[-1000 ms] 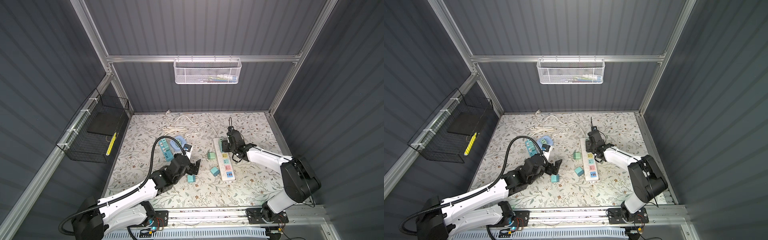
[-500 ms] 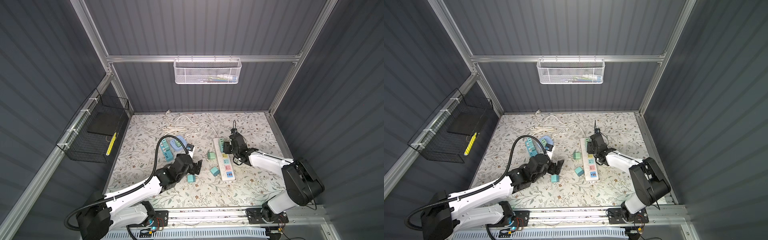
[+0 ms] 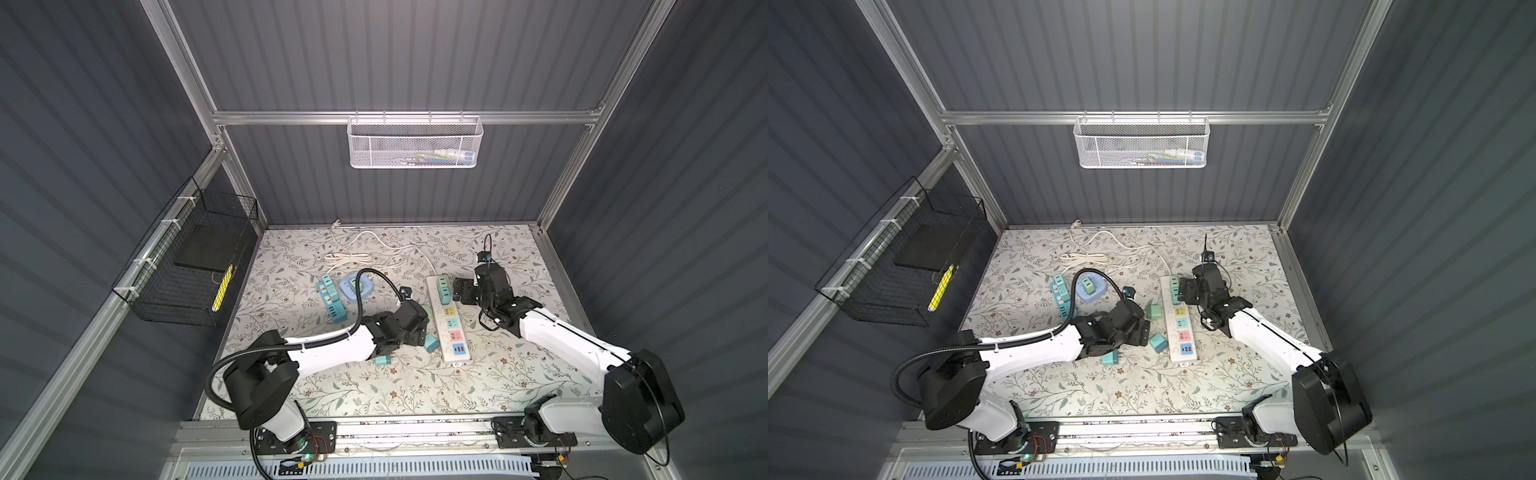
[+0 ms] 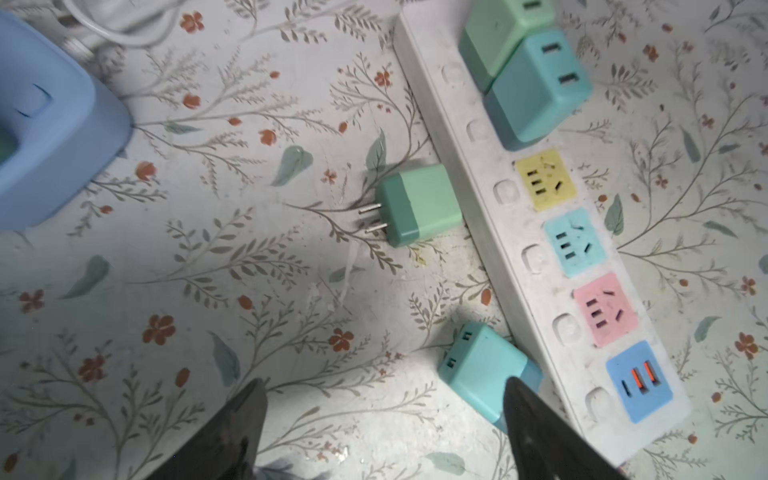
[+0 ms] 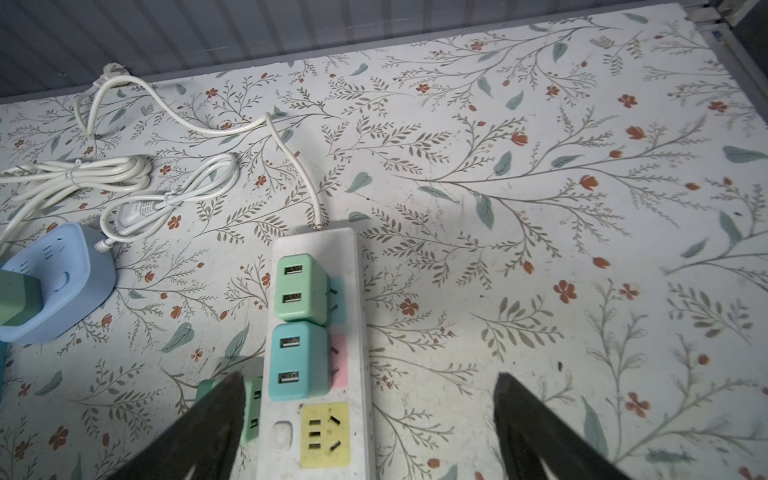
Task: Insert the plug
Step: 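Move left gripper over the loose teal adapter and close on it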
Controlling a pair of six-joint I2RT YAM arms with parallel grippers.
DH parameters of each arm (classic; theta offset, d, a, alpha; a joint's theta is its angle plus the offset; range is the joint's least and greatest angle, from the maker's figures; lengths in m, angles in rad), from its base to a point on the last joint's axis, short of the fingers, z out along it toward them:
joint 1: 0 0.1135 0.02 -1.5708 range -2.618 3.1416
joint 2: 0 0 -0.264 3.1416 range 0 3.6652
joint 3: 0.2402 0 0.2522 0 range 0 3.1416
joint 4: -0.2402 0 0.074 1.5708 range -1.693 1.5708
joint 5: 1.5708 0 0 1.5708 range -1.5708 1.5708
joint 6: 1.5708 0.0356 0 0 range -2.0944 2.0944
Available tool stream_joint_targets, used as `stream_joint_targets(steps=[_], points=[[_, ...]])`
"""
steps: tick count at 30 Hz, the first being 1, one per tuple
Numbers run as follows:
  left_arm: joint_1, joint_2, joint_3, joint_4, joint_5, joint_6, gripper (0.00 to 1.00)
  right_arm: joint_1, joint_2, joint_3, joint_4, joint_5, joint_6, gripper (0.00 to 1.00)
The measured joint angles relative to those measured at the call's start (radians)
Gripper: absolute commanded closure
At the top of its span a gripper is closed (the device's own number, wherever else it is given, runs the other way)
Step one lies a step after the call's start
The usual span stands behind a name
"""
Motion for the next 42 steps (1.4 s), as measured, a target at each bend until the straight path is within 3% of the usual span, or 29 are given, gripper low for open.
stream_joint_targets(steps=[6, 14, 42], points=[[-0.033, 0.127, 0.123, -0.065, 0.028, -0.026, 0.09, -0.026, -0.041, -0.034, -0.011, 0.001, 0.015, 0.02], [-0.042, 0.218, 0.152, -0.104, 0.048, -0.049, 0.10, -0.029, -0.074, -0.058, -0.016, 0.000, 0.015, 0.01], [-0.049, 0.277, 0.218, -0.115, 0.091, -0.065, 0.10, -0.032, -0.093, -0.086, -0.016, -0.026, 0.016, 0.01]])
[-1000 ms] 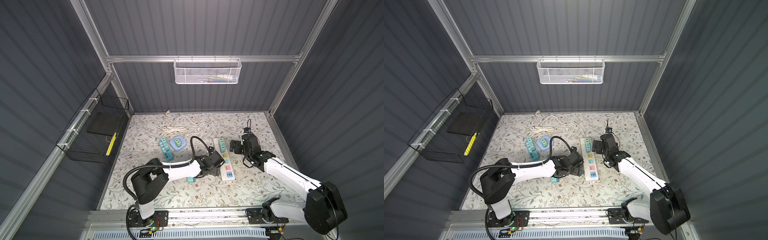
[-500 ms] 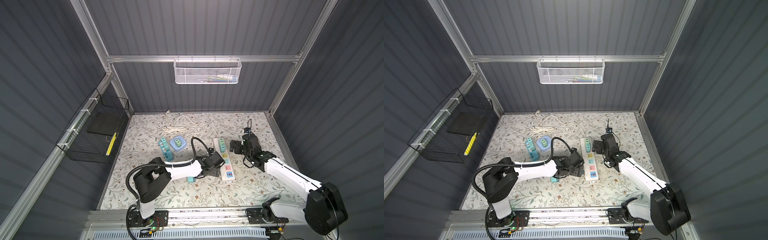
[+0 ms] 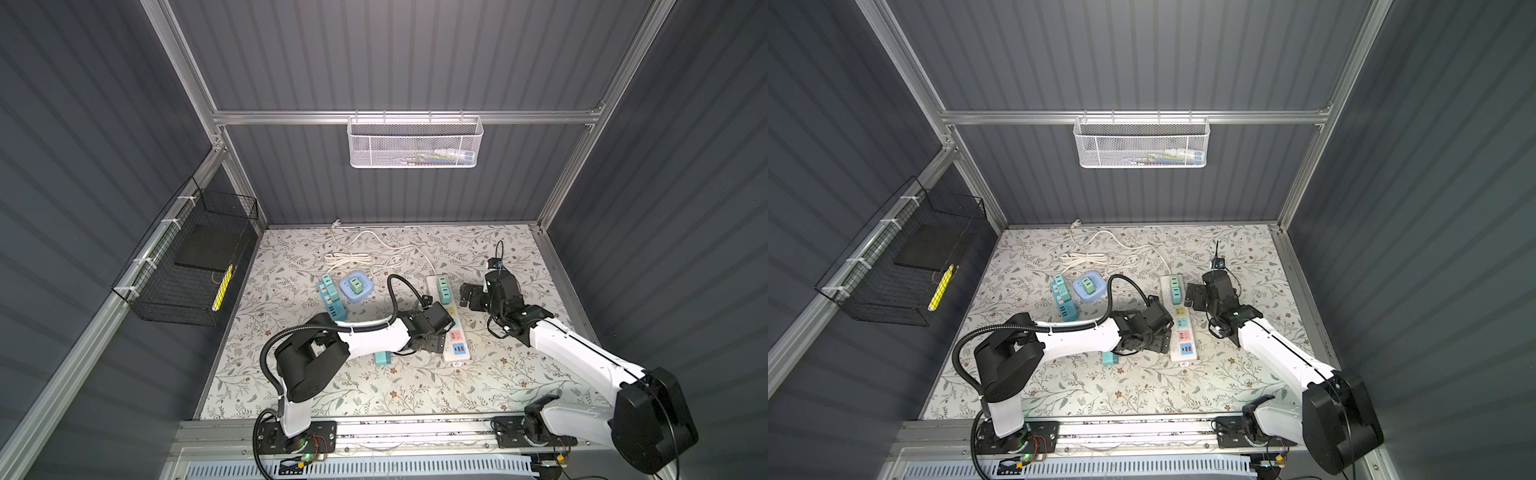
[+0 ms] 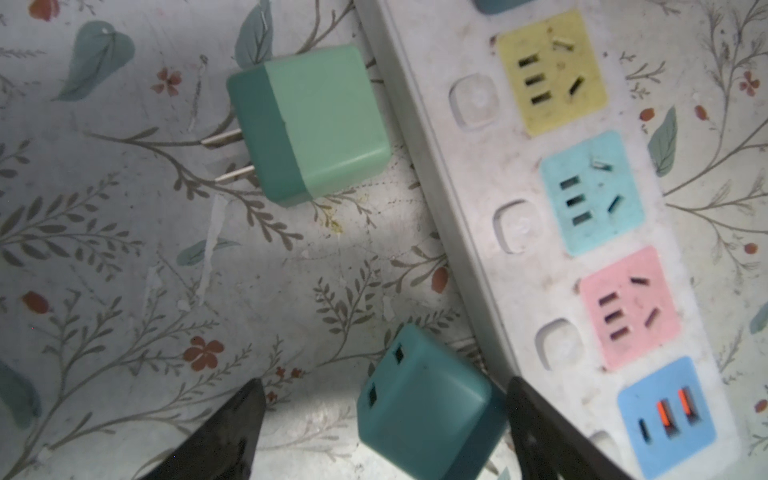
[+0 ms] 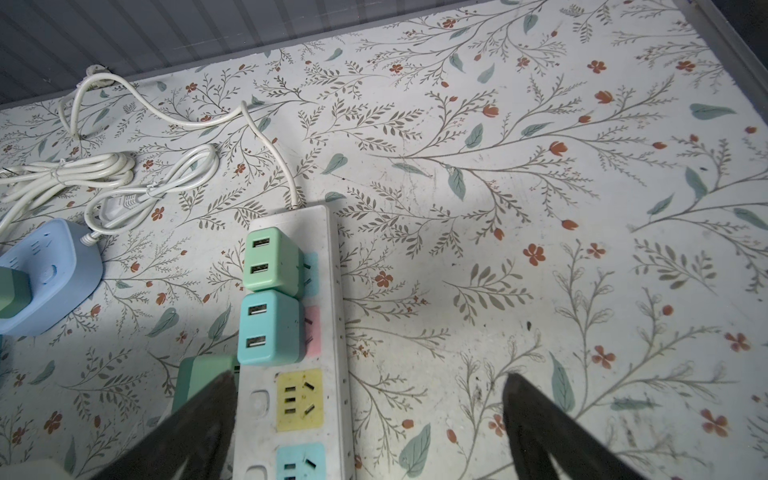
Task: Insert the plug
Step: 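Move left gripper over the loose teal adapter and close on it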
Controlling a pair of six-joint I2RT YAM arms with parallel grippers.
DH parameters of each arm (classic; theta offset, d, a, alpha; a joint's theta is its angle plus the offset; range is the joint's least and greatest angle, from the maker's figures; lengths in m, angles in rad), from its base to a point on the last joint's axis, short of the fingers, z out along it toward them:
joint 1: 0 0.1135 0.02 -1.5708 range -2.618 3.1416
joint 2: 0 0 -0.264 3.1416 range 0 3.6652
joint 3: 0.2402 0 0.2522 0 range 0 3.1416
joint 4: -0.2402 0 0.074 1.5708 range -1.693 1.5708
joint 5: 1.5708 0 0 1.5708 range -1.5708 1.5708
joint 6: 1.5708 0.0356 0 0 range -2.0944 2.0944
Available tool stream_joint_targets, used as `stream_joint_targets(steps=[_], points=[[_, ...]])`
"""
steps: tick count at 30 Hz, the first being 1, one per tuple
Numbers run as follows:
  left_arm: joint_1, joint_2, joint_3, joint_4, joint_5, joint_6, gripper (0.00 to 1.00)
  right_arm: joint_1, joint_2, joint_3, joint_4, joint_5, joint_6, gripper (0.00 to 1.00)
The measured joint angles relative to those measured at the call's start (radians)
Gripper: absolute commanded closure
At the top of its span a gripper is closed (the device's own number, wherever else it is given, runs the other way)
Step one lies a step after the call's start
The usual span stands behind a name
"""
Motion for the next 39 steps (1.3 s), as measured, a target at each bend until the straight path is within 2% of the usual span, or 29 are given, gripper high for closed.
stream_joint_targets(steps=[11, 20, 28, 32, 39], points=[[0.000, 0.027, 0.013, -0.021, -0.016, -0.006, 0.13, 0.000, -0.003, -0.003, 0.000, -0.009, 0.003, 0.01], [0.000, -0.040, -0.039, -0.066, -0.063, 0.011, 0.15, 0.000, -0.021, -0.008, -0.003, -0.026, 0.014, 0.01], [0.000, -0.069, -0.035, -0.076, -0.060, 0.148, 0.19, 0.000, -0.021, -0.007, -0.014, -0.045, 0.022, 0.02], [0.000, -0.053, 0.031, -0.141, -0.040, 0.222, 0.22, 0.000, -0.023, -0.005, -0.040, -0.049, 0.021, 0.03], [0.000, 0.000, 0.111, -0.192, -0.002, 0.270, 0.26, 0.000, -0.039, 0.004, -0.063, -0.033, 0.041, 0.01]])
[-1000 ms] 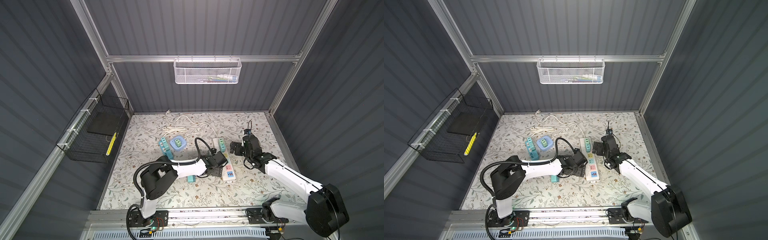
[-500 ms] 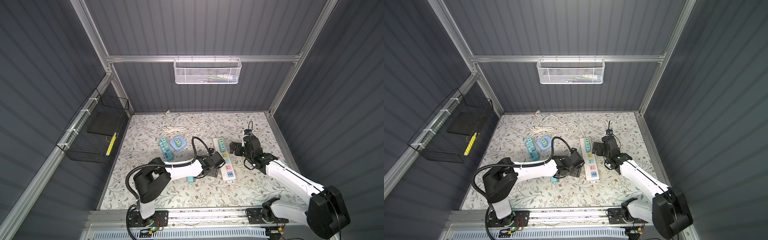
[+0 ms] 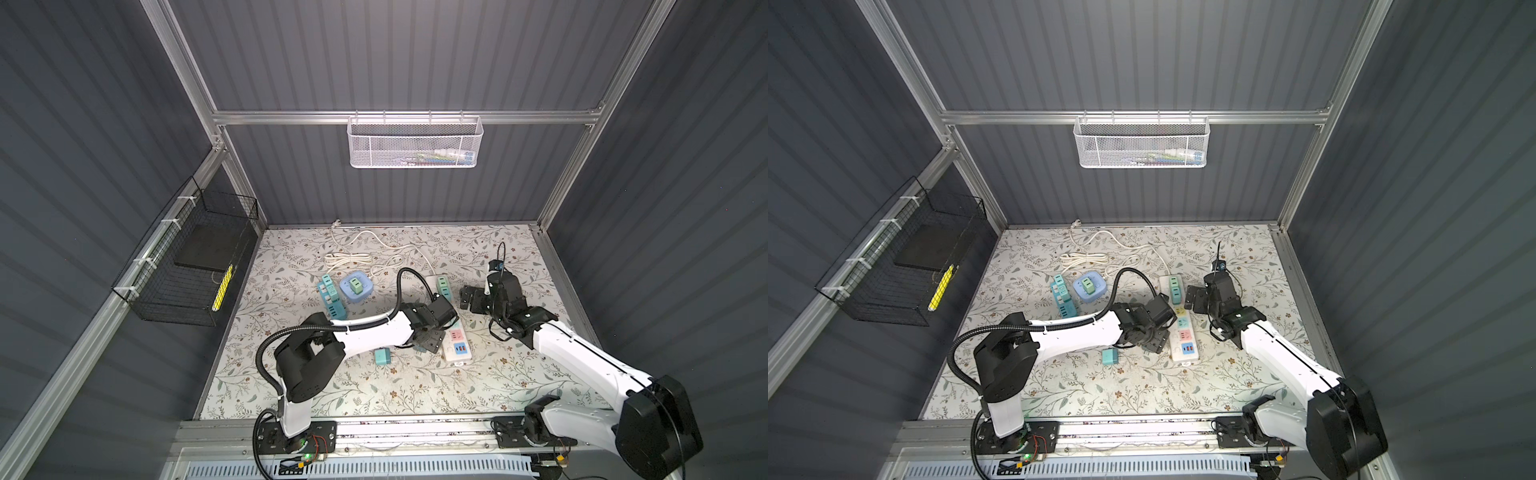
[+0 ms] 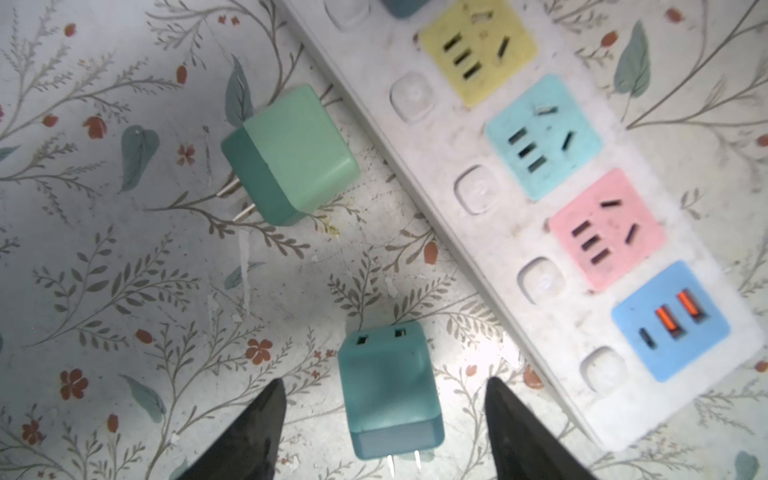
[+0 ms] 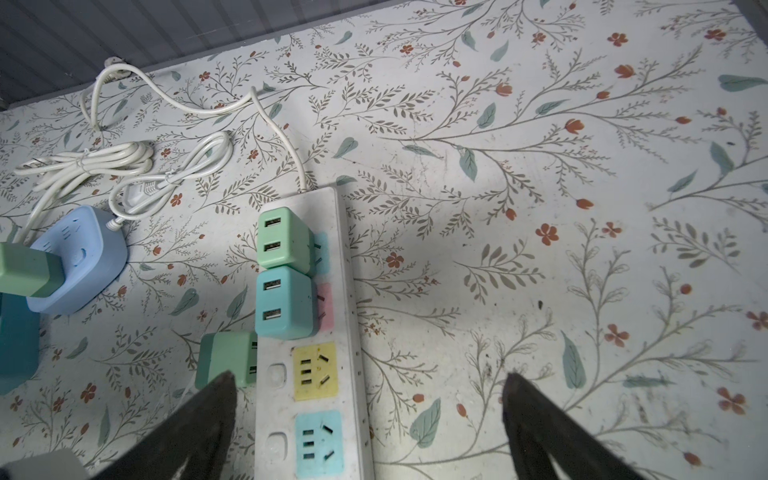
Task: Insert the plug
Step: 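Move left gripper over the loose teal adapter and close on it, then lift the teal adapter with left gripper toward right gripper while right gripper reaches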
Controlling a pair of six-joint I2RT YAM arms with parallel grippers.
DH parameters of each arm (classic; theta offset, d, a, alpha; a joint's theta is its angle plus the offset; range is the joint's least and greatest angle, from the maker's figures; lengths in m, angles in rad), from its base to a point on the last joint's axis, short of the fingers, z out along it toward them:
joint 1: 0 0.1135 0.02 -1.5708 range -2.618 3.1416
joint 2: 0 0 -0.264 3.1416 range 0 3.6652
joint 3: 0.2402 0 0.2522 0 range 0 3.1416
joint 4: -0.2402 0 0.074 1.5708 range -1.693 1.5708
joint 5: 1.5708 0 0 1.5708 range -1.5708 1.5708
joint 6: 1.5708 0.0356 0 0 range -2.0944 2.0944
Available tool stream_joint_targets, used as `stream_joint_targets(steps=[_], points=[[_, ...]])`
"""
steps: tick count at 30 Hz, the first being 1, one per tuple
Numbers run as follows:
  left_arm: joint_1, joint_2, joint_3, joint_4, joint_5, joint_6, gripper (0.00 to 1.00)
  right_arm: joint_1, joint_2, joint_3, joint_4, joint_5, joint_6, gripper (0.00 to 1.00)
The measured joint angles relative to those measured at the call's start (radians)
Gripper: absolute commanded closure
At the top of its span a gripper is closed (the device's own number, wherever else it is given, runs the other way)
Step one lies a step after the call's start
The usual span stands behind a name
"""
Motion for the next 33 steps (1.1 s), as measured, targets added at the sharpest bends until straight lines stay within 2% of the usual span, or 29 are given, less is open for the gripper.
stream_joint_targets(steps=[4, 8, 15, 29, 33], points=[[0.000, 0.039, 0.002, -0.043, 0.003, 0.003, 0.28, -0.006, -0.031, -0.003, -0.010, 0.063, 0.038, 0.01], [0.000, 0.064, 0.004, -0.069, 0.005, 0.006, 0.36, -0.024, -0.105, -0.026, 0.014, 0.052, 0.036, 0.23], [0.000, 0.076, 0.014, -0.081, 0.005, 0.011, 0.38, -0.032, -0.104, -0.026, 0.039, -0.007, 0.037, 0.24], [0.000, 0.072, -0.011, -0.045, 0.013, 0.051, 0.45, -0.033, -0.085, -0.026, 0.038, -0.038, 0.040, 0.23], [0.000, 0.072, -0.015, -0.026, 0.018, 0.061, 0.57, -0.033, -0.085, -0.026, 0.038, -0.043, 0.040, 0.24]])
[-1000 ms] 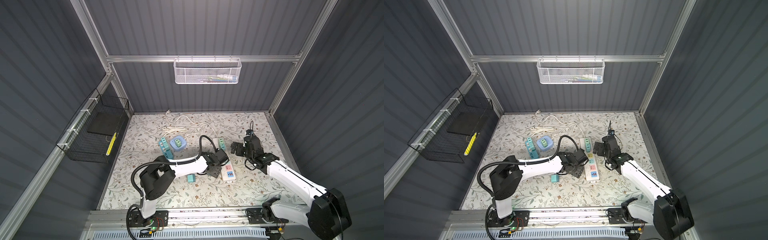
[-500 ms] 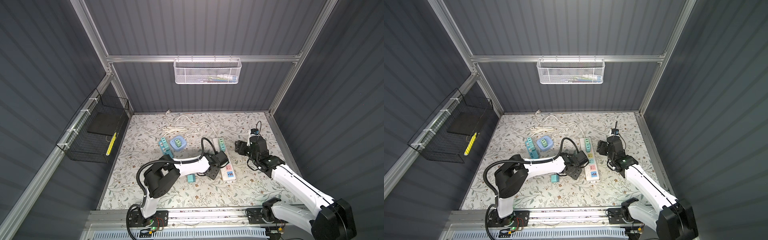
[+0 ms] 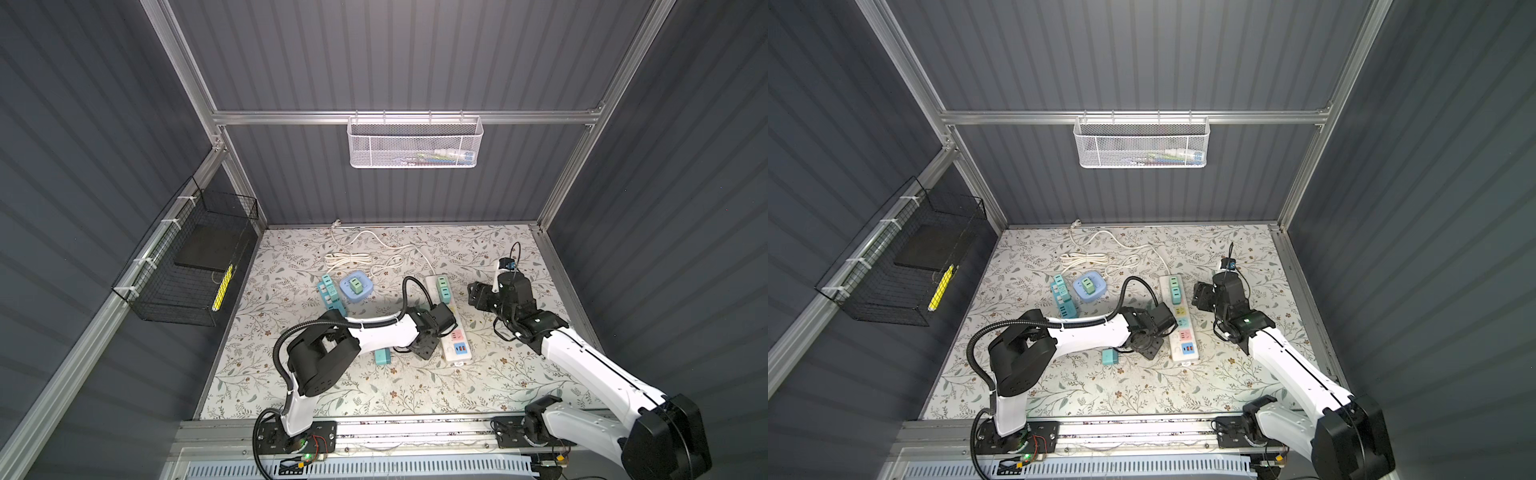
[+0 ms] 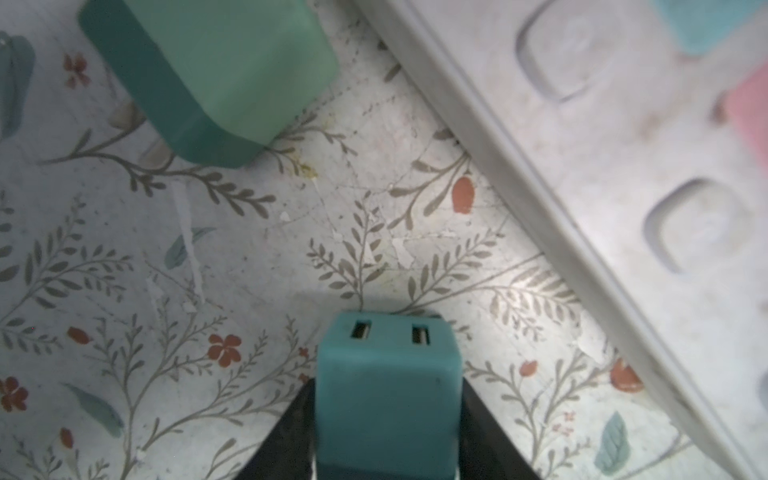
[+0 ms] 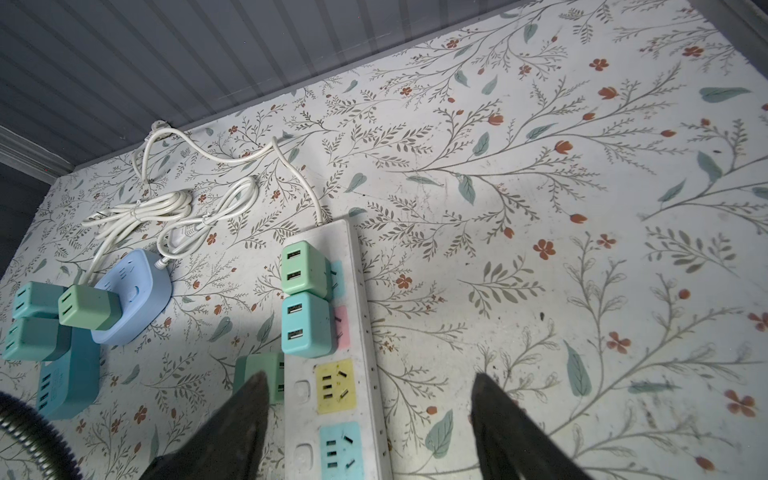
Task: Insert the plug
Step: 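Lift the teal adapter with left gripper toward right gripper while right gripper reaches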
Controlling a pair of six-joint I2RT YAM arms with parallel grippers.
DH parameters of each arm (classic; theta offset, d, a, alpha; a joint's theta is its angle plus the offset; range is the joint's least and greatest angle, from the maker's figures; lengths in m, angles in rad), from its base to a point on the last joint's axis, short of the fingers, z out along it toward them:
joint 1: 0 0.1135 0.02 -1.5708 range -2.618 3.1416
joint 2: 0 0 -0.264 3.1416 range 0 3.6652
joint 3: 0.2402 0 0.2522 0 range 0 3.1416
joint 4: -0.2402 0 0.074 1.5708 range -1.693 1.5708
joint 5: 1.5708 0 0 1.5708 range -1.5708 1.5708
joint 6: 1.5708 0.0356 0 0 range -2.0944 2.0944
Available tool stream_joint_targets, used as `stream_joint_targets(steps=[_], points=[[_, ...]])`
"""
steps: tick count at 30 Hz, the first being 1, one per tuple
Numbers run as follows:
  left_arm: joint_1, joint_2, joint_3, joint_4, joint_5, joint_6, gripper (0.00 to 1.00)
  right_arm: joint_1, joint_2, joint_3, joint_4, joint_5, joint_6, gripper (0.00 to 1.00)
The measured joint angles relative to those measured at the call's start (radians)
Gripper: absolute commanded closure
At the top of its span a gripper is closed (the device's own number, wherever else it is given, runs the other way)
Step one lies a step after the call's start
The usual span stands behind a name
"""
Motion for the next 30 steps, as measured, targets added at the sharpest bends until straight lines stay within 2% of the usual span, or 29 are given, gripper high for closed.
stream_joint_targets(steps=[6, 9, 12, 16, 19, 25, 30], points=[[0.000, -0.054, -0.072, 0.062, 0.003, 0.029, 0.67, 0.000, -0.002, 0.000, -0.010, -0.010, 0.003, 0.27], [0.000, -0.150, -0.165, 0.146, 0.024, 0.056, 0.67, 0.000, -0.008, 0.000, -0.024, -0.022, 0.008, 0.29], [0.000, -0.306, -0.290, 0.290, 0.046, 0.090, 0.67, -0.001, -0.024, 0.000, -0.030, -0.068, 0.014, 0.30], [0.000, -0.480, -0.439, 0.529, 0.027, 0.142, 0.65, -0.001, -0.031, 0.000, -0.042, -0.170, 0.014, 0.35], [0.000, -0.524, -0.504, 0.671, -0.011, 0.196, 0.65, -0.001, -0.010, 0.002, -0.064, -0.282, 0.011, 0.40], [0.000, -0.519, -0.520, 0.790, -0.048, 0.299, 0.66, 0.013, 0.017, 0.003, -0.048, -0.508, 0.016, 0.42], [0.000, -0.519, -0.520, 0.828, -0.061, 0.347, 0.66, 0.033, 0.056, 0.006, 0.004, -0.637, 0.017, 0.41]])
